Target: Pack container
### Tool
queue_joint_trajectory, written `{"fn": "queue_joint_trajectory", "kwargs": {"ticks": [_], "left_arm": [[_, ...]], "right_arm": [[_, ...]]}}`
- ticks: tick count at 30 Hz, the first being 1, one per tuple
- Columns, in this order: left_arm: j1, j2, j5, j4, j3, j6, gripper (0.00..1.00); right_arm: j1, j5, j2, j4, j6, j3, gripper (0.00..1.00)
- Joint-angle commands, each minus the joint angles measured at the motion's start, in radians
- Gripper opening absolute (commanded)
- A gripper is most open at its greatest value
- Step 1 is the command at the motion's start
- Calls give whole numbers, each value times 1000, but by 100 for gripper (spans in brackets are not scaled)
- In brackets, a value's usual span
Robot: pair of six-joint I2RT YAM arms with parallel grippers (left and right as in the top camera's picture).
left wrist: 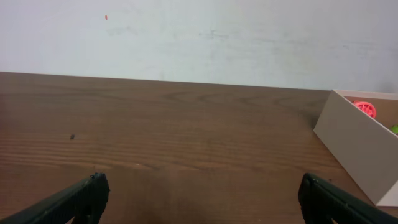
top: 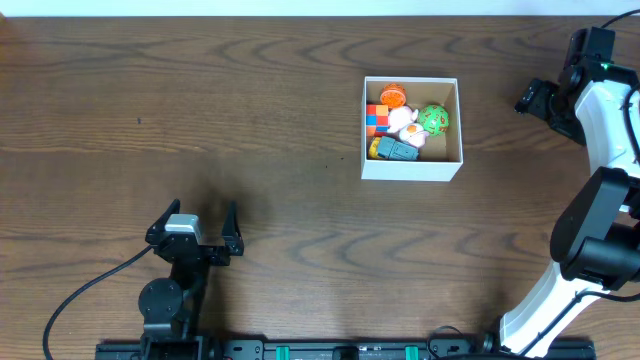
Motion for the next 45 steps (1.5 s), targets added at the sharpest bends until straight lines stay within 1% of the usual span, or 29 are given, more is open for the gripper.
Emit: {"fn": "queue_joint_trajectory", "kwargs": {"ticks": [1,14,19,23,30,33,37,39,42,45], "left_arm": [[-3,-6,11,-38,-15,13,98],[-3,-6,11,-38,-15,13,98],[-3,-6,11,-38,-15,13,98],[-3,-6,11,-38,-15,13,98],[-3,-6,11,-38,-15,13,98],[-3,-6,11,-38,-15,13,98],[-3,-6,11,-38,-15,13,98],[-3,-6,11,-38,-15,14,98],[-3,-6,11,-38,-15,13,98],[-3,-6,11,-38,-15,13,98]], "right_arm": [[-8,14,3,2,14,0,99],[-8,14,2,2,14,-1,99],[9,13,-39,1,14,-1,99],[60,14,-106,2,14,-4,99],[216,13,-286,2,14,-46,99],[298,13,-372,3,14,-111,99],[412,13,-488,3,14,-248,99],[460,62,-542,11,-7,-319,99],[508,160,-625,75,-13,-421,99],[514,138,-717,227,-12,-529,99]]}}
